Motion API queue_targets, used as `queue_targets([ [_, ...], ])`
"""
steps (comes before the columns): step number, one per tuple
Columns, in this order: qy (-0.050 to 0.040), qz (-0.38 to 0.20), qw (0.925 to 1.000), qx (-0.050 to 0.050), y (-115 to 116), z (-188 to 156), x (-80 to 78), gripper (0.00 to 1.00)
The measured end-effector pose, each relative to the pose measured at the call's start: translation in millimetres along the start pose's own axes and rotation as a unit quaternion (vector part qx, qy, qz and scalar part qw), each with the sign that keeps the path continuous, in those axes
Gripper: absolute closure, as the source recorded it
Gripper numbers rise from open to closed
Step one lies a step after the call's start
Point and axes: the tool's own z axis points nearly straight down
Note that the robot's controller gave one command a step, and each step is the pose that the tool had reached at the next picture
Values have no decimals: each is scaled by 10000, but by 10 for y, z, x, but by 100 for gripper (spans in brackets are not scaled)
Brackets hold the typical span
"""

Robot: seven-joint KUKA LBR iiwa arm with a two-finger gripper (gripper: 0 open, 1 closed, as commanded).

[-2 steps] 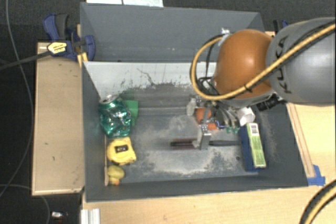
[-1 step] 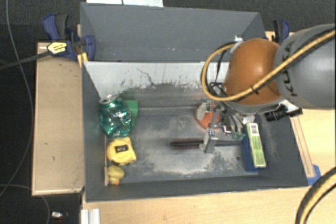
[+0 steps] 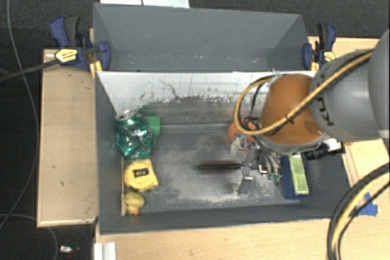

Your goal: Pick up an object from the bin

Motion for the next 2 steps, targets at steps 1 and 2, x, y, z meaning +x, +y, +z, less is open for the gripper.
queue_targets([
  [1,-58,203,9998,-22,415,-46,189,100],
  [2,-58,208,9998,-23,414,-46,189,100],
])
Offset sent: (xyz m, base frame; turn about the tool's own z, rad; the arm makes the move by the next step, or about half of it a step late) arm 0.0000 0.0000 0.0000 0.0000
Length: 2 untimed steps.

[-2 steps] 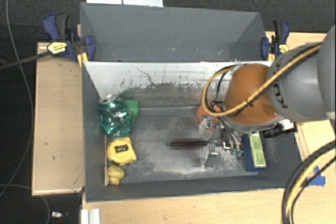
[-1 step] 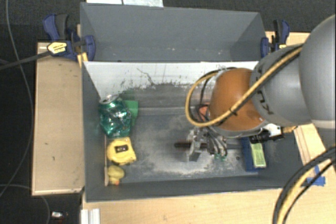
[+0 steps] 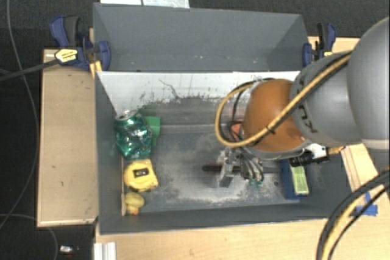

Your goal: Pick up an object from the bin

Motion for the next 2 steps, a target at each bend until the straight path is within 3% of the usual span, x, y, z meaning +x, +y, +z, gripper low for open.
queue_targets([
  [1,26,4,10000,8,-19,-520,90,100],
  [2,27,-139,9999,8,-84,-1290,118,100],
])
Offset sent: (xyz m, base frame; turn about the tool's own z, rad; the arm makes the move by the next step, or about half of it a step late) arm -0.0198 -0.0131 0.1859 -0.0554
